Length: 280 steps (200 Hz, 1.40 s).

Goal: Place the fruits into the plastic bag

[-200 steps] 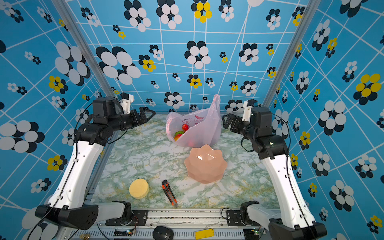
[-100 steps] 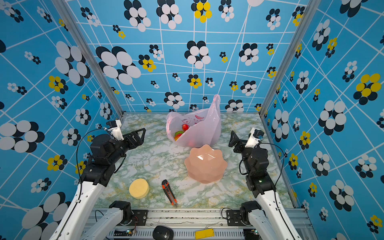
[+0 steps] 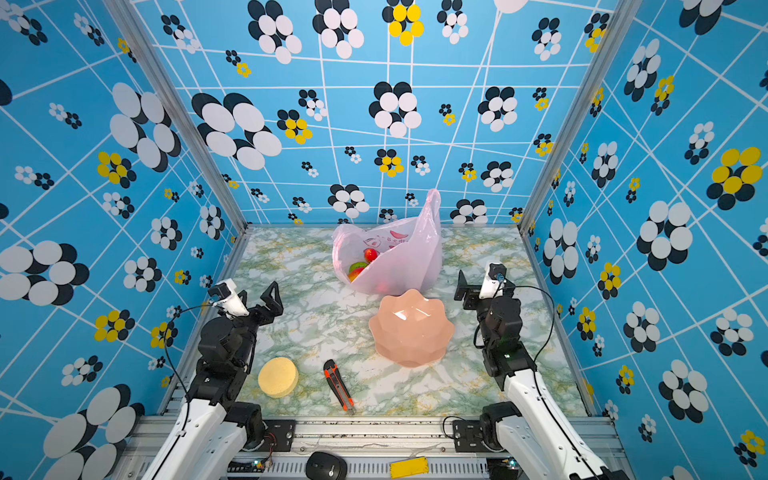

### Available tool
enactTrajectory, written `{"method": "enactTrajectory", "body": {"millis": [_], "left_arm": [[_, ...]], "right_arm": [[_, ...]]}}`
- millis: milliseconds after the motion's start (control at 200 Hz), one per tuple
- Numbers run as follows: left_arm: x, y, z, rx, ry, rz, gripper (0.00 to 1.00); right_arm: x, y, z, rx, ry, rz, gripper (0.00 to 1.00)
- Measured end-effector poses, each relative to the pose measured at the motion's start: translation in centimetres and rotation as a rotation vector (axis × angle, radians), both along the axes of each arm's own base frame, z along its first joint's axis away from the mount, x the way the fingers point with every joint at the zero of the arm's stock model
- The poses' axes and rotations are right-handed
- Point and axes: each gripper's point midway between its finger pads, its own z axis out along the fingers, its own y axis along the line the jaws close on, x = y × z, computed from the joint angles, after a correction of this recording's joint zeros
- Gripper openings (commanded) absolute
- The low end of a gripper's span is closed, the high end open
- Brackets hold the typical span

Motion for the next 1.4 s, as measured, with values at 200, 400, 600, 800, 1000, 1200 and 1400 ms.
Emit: {"method": "enactTrajectory", "body": {"millis": [200,400,600,800,1000,1200,1400], "left_arm": [[-0.2,1.5,-0.7,0.047,0.005,0.083,0.99],[-0.1,1.8,-2.1,0.075,0.030,0.104,0.99],[-0.1,2.0,-3.2,0.086,0.057,0.110,0.99],[0.2,2.0,-3.6,0.092,0.070,0.112,0.99],[0.3,2.0,-3.7,0.096,0.072,0.112,0.99],[0.6,2.0,-4.1,0.099,0.086,0.112,0.99],[1.0,2.0,-4.9,0.118,0.115,0.117,0.99]], "right_arm": [[0.8,-1.1,-3.0,-0.022,0.053,-0.041,0.99],[1.4,-2.5,-6.8,-0.028,0.125,-0.089,0.99],[1.9,-3.9,-9.2,-0.018,0.162,-0.133,0.99],[2.5,-3.9,-10.9,-0.023,0.183,-0.139,0.99],[3.0,-4.1,-11.4,-0.028,0.173,-0.148,0.99],[3.5,-4.1,-12.2,-0.040,0.166,-0.146,0.99],[3.6,-4.0,-13.4,-0.048,0.169,-0.145,0.99]]}}
